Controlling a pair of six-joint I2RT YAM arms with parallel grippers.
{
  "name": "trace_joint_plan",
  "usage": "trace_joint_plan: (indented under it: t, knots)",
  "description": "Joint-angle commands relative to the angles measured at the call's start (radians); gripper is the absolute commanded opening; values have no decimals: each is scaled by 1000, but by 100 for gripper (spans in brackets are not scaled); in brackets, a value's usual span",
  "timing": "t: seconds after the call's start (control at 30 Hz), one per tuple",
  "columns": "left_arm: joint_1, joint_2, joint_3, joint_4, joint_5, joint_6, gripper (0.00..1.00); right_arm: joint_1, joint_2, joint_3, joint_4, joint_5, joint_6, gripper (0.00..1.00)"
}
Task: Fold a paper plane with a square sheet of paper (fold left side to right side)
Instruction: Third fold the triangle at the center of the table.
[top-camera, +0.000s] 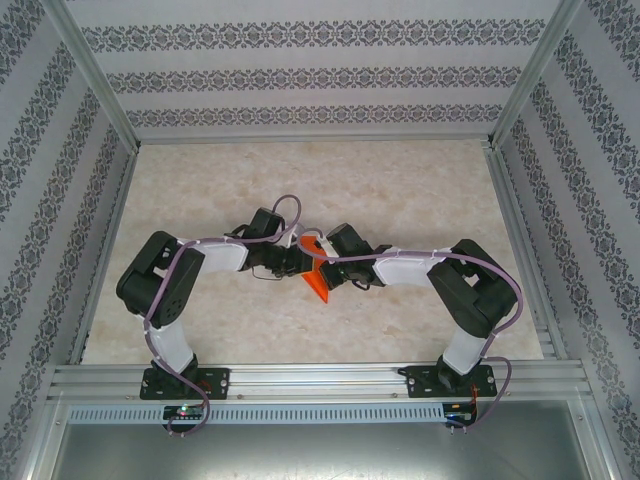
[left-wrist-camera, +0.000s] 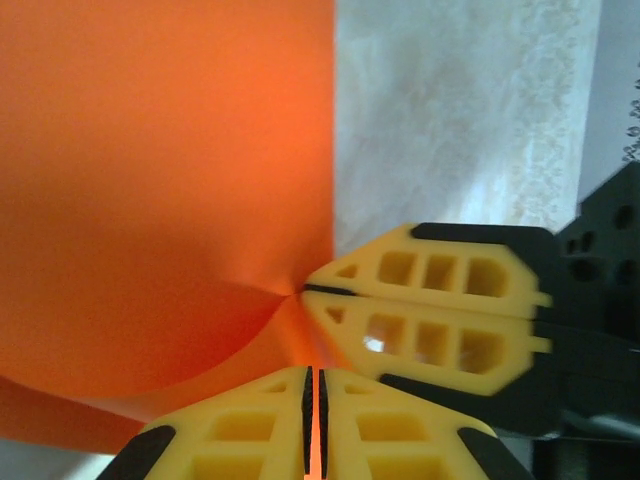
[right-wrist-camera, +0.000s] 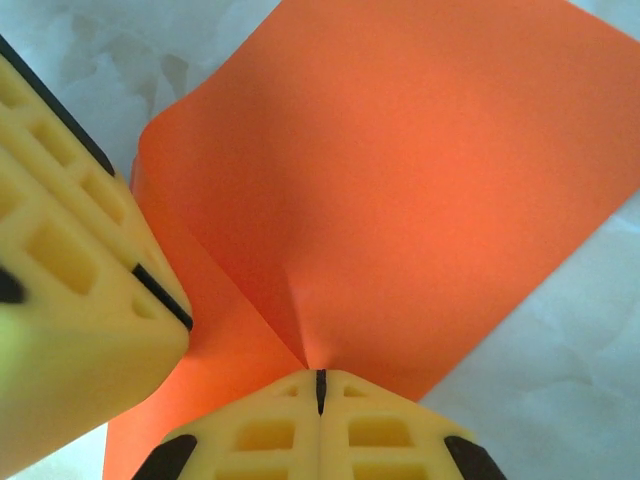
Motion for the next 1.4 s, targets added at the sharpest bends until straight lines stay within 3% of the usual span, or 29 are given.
trace_joint_plan:
  t: [0.0, 0.63, 1.07, 1.17, 1.37]
  knots:
    - [-10, 17, -23, 54, -23, -12, 14, 15, 50, -13, -116, -26, -11, 0]
    - [-10, 46, -49, 5, -86, 11, 13, 13, 53, 11, -128, -26, -8, 0]
    - [-13, 71, -63, -6, -109, 16, 12, -60, -88, 132, -249, -19, 14, 30]
    - [-14, 70, -59, -8, -110, 16, 12, -61, -149, 104, -274, -117, 44, 30]
    - [-16, 69, -49, -13, -110, 16, 12, -29, -163, 21, -209, -451, 204, 17]
